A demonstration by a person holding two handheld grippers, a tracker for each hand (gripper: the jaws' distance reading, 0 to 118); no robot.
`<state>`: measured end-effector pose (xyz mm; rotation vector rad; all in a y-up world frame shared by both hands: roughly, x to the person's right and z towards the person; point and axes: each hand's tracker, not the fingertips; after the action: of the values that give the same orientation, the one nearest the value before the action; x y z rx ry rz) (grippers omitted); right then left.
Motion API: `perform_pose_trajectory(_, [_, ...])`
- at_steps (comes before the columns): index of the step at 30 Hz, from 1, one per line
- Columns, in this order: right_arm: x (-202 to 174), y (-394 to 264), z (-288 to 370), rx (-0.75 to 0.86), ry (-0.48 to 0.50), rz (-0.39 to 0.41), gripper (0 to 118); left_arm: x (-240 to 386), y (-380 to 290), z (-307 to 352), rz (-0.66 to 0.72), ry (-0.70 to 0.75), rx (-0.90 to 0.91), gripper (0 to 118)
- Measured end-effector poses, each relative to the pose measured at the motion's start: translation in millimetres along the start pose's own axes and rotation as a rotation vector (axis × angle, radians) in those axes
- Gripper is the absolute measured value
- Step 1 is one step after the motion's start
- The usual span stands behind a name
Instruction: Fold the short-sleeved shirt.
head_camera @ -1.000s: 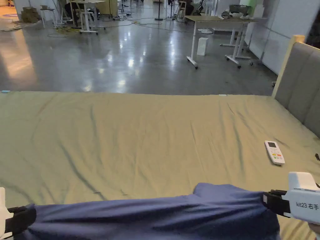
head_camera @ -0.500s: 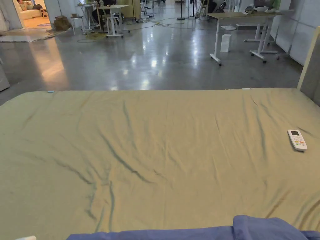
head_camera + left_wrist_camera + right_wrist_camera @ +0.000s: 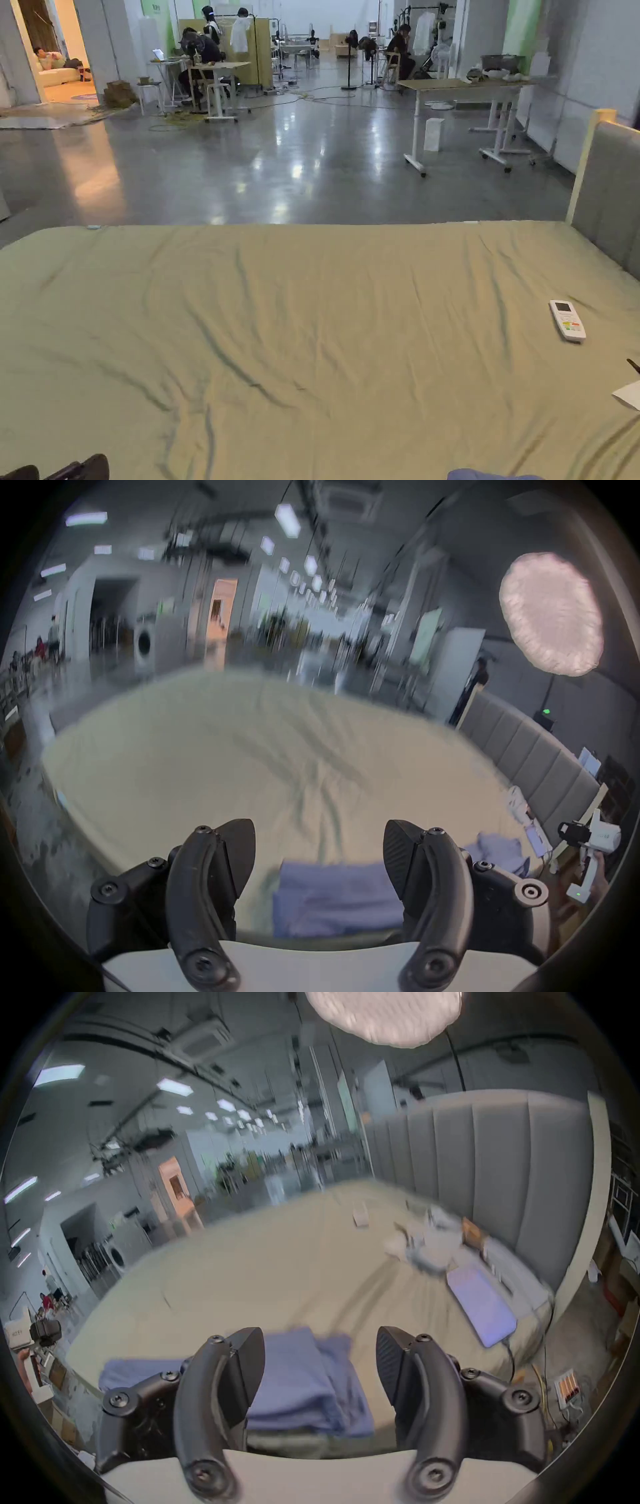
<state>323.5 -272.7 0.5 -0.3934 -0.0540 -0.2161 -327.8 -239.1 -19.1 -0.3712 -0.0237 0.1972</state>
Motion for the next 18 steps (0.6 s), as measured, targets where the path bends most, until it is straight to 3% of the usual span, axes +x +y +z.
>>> perform_pose_trajectory(4, [-53.9,34.4,41.6,0.206,0.087,0.052,70,54.7,32.3,44.7,-0.131,-0.004,0.247,78])
perform_pose_trajectory(6, [-79.9,42.3,50.8,0.266,0.079,0.111,70,77.9,37.3,58.2,-0.193,0.017,0.326,78])
perform_pose_trajectory(8, [-103.3,49.7,54.8,0.324,0.068,0.230,70,105.0,36.5,69.5,-0.283,0.139,0.377,78])
perform_pose_trajectory(9, [-113.6,51.2,53.9,0.316,0.065,0.249,70,113.3,35.1,72.4,-0.302,0.188,0.391,77])
perform_pose_trajectory(11, [-127.1,48.8,51.7,0.291,0.084,0.262,53,120.3,32.3,78.9,-0.312,0.114,0.384,72])
perform_pose_trajectory(13, [-134.6,43.0,48.9,0.295,0.115,0.273,27,129.4,30.0,84.4,-0.285,0.037,0.371,56])
perform_pose_trajectory(16, [-149.2,30.6,45.1,0.264,0.161,0.252,23,135.9,14.1,91.2,-0.263,-0.064,0.447,17])
perform_pose_trajectory(18, [-157.4,21.0,45.8,0.239,0.211,0.241,21,140.5,8.1,94.1,-0.248,-0.134,0.431,15])
